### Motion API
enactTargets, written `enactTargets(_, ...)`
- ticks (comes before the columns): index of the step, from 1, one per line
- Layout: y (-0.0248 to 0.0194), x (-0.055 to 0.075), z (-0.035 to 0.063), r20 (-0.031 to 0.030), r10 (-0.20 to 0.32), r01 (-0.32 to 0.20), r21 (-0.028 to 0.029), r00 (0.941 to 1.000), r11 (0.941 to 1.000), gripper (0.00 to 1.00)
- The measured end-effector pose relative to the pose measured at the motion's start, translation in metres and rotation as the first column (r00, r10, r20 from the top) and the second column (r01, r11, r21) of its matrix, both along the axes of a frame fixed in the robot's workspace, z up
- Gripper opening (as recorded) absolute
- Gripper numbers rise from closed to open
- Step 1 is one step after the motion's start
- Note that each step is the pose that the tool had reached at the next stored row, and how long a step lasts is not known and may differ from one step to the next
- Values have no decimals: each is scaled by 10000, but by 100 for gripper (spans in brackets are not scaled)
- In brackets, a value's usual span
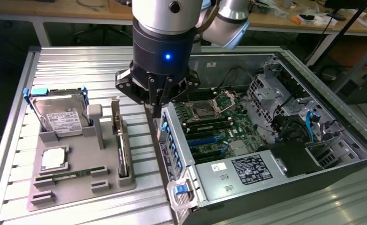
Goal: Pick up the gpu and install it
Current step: 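Reach for the gpu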
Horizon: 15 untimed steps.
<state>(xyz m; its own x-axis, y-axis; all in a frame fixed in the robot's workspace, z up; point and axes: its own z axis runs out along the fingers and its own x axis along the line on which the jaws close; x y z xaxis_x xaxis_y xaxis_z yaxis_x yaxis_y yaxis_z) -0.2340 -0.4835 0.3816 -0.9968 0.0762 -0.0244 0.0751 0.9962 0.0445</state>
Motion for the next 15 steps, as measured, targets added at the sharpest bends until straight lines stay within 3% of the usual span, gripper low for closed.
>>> enactTargets(10,-148,-85,-3,2,-2,2,1,10000,10000,11)
enactTargets(15,-155,-231,-5,5,0,0,1,10000,10000,11)
